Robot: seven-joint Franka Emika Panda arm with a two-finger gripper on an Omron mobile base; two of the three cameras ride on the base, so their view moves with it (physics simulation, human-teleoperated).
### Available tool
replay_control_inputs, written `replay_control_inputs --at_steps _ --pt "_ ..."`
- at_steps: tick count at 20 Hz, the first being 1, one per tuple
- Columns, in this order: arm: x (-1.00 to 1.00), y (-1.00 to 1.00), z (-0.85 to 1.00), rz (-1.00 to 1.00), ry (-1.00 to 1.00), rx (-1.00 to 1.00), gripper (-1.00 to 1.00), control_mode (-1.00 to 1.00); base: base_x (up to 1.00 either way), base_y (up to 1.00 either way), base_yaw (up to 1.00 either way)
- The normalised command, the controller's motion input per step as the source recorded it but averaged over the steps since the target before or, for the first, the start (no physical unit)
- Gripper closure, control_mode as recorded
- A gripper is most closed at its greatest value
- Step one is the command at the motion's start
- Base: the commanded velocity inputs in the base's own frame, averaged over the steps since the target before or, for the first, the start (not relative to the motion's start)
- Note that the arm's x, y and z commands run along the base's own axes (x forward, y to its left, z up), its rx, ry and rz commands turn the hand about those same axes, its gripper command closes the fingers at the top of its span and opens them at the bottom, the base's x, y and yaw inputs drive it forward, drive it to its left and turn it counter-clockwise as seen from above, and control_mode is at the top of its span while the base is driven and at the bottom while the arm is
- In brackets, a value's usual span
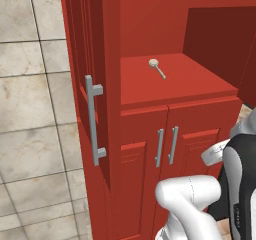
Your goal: Pick up the bar soap and dish brush from the sink, and place them back in the cabinet, and close the cabinet doors.
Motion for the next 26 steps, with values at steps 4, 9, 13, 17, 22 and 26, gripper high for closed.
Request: replay_control_inputs --at_steps 4,9,13,17,22,26 --pt "0.00 0.07 0.00 0.00 0.00 0.00 -1.00 -1.00 0.00 0.00 0.00" --pt "0.00 0.00 0.00 -0.06 0.00 0.05 -1.00 -1.00 0.00 0.00 0.00" --pt "0.00 0.00 0.00 -0.07 0.00 0.04 -1.00 -1.00 0.00 0.00 0.00" --pt "0.00 -0.01 -0.01 -0.05 0.00 0.01 -1.00 1.00 -0.01 -0.05 -0.05" --pt "0.00 0.00 0.00 0.00 0.00 0.00 -1.00 1.00 -0.22 -0.30 -0.09" --pt "0.00 0.00 0.00 0.00 0.00 0.00 -1.00 1.00 -0.44 -0.48 -0.09"
